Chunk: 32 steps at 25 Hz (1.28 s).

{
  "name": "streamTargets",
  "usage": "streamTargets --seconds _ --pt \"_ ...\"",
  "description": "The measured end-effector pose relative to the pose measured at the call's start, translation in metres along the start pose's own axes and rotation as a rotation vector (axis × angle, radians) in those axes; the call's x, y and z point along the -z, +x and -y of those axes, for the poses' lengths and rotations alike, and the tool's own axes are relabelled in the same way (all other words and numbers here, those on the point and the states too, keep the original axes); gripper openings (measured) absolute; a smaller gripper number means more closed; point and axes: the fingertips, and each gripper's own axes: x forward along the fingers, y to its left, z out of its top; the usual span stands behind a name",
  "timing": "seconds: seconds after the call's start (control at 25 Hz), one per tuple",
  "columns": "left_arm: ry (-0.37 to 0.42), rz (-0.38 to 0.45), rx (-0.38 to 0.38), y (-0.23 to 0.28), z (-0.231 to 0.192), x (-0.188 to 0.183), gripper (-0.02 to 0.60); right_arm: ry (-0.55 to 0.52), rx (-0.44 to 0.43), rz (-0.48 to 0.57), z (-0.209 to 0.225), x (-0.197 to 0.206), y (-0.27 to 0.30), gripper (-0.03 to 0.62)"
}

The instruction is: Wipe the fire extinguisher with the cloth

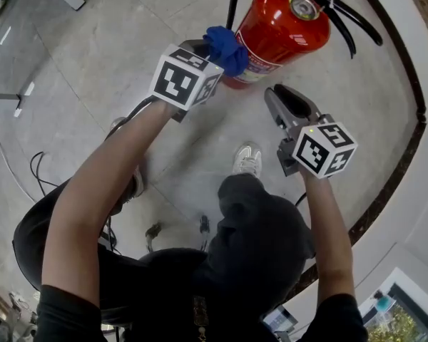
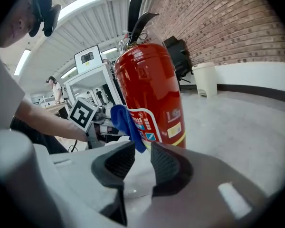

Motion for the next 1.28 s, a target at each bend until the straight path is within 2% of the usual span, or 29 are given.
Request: streamTargets --seconds 0.16,0.24,0.56,0.84,1.0,1.12,1.28 --pt "0.007 -0.047 0.011 -0.001 0.022 0.013 0.066 0.026 0.03 0.008 0.008 0.01 -0.013 0.101" --pt "-0.015 -0.057 0.012 -0.001 0.034 0.02 0.066 0.046 0.042 0.013 0.01 0.015 -0.021 0.1" --pt "-0.097 -0.022 0.019 0.016 0.087 0.021 0.066 0.073 0.078 0.012 0.019 0.034 -0.048 0.097" --pt "-0.135 -0.018 0.011 0.038 0.106 0.021 0.066 0.1 0.094 0.02 0.032 0.04 -0.064 0.097" --pt "-0.145 -0.021 0.039 0.056 0.123 0.021 0.066 0.111 0.115 0.015 0.045 0.043 -0.072 0.097" --pt "-0.168 -0.01 0.052 0.07 0.133 0.02 0.066 0.093 0.137 0.002 0.056 0.043 -0.073 0.097" --pt "-0.181 -0.02 0.03 0.075 0.128 0.028 0.066 0.064 0.167 -0.016 0.071 0.045 -0.067 0.081"
